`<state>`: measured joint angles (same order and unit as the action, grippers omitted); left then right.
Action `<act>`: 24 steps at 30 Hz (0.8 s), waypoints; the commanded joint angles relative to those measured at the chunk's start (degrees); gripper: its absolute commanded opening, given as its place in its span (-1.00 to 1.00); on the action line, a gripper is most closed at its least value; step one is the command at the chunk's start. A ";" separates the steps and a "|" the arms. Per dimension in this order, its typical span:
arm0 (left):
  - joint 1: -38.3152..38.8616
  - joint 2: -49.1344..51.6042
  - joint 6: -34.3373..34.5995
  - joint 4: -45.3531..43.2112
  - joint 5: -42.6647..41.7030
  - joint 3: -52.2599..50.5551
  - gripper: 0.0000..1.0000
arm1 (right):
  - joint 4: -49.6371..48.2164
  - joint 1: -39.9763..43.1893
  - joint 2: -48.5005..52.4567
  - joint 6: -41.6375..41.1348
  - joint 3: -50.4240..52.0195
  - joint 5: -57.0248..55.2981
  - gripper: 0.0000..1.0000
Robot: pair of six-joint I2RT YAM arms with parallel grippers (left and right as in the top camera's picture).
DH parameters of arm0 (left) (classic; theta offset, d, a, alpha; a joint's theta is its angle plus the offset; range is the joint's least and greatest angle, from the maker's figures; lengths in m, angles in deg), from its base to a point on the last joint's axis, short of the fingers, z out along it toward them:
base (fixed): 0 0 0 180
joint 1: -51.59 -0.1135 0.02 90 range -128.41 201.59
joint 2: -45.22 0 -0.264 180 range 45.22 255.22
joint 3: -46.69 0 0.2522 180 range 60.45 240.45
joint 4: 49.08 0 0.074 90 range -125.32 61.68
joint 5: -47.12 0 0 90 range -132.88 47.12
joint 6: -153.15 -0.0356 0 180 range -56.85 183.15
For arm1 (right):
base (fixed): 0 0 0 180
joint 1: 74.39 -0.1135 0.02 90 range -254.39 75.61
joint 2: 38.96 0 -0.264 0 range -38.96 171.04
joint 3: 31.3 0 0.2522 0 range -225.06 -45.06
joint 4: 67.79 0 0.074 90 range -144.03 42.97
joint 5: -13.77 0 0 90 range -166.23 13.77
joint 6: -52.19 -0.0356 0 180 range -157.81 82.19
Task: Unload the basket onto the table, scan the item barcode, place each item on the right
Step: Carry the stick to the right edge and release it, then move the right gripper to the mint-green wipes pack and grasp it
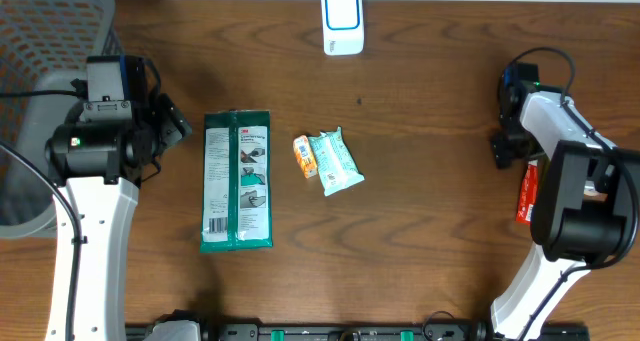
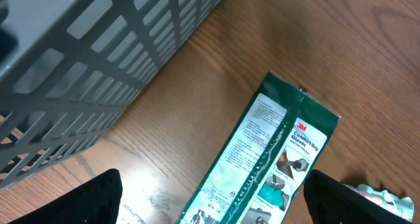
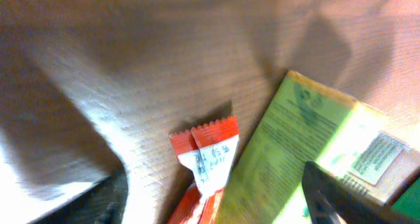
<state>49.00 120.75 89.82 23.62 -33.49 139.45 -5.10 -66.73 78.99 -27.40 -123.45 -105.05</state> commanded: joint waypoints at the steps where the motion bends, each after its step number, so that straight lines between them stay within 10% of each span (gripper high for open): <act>1: -0.24 -0.31 -0.72 0.20 0.74 0.42 0.78 | -0.31 -0.26 3.82 -1.57 1.97 11.15 0.83; 15: -0.24 -0.31 -0.72 0.20 0.74 0.42 0.78 | 15.37 -2.12 1.70 -6.32 -10.78 15.39 0.99; 24: -0.24 -0.31 -0.72 0.20 0.74 0.42 0.78 | 15.85 -2.47 1.64 -6.29 -13.27 44.35 0.98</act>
<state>49.00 120.75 89.82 23.64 -33.49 139.45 11.03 -67.95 80.52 -32.82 -136.06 -74.99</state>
